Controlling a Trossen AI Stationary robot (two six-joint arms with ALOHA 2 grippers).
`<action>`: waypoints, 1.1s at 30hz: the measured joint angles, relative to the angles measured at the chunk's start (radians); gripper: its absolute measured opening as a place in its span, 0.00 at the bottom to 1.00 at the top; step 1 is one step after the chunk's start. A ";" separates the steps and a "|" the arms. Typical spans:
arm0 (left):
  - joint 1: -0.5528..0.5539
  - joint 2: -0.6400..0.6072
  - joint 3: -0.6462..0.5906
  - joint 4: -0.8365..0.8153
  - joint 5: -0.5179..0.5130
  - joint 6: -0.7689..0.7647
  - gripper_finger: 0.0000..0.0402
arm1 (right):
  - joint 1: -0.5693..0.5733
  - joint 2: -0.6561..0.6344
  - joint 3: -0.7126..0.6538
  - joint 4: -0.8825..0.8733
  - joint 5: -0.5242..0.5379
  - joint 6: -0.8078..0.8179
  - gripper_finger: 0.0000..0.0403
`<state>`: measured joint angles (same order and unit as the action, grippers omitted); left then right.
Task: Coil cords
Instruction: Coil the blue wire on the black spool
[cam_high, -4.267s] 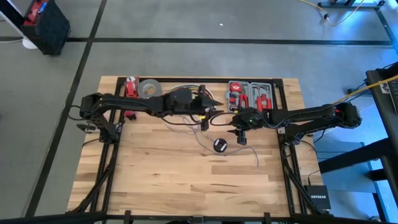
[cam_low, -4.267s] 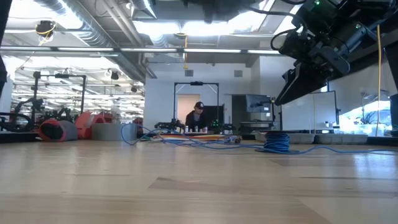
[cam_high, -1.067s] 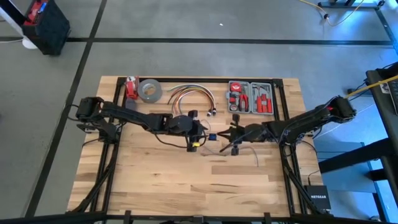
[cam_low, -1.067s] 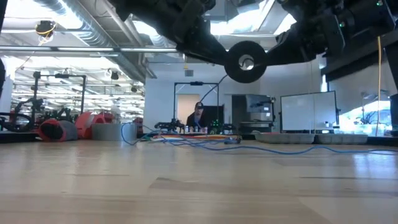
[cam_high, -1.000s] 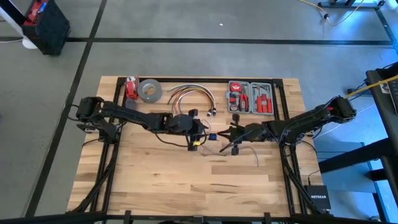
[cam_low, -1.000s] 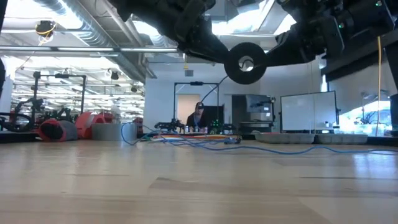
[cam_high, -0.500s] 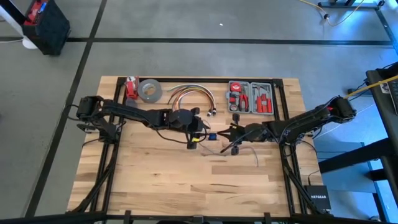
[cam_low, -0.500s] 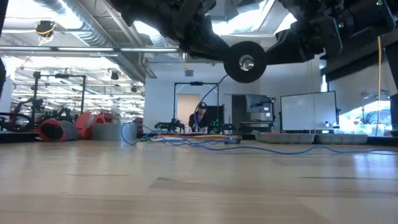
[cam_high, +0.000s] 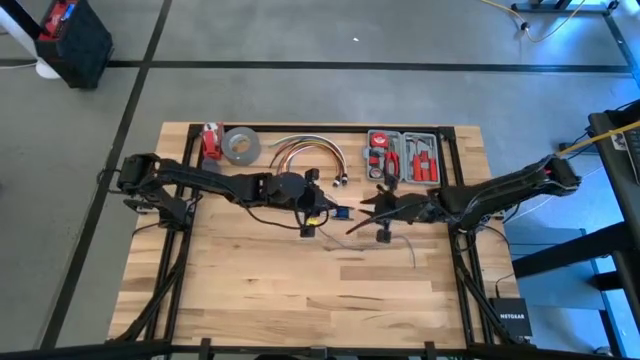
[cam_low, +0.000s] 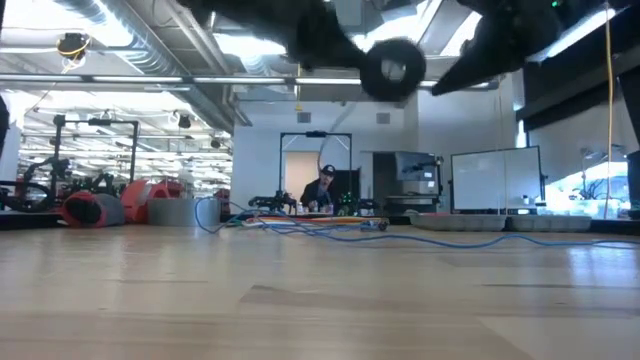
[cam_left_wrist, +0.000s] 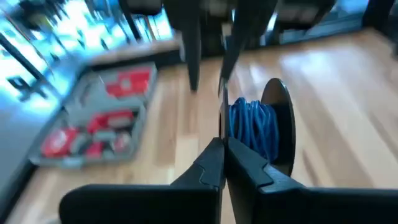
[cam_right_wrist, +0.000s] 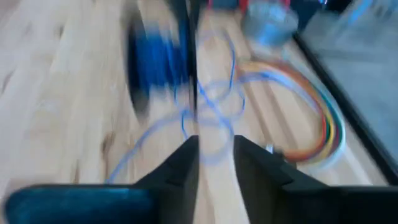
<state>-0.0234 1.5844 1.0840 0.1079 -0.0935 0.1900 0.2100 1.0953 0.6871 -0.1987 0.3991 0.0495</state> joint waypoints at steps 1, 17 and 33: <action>-0.011 -0.015 0.000 0.008 -0.032 -0.002 0.01 | 0.000 -0.013 0.018 -0.064 -0.007 0.020 0.30; -0.071 -0.016 -0.084 0.644 -0.426 0.057 0.00 | -0.002 0.251 -0.283 1.163 0.080 -0.236 0.42; -0.087 -0.016 -0.114 0.689 -0.424 0.081 0.00 | -0.022 0.587 -0.048 1.320 0.235 -0.344 0.42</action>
<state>-0.1105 1.5681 0.9703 0.7967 -0.5175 0.2711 0.1882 1.6826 0.6396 1.1217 0.6340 -0.2945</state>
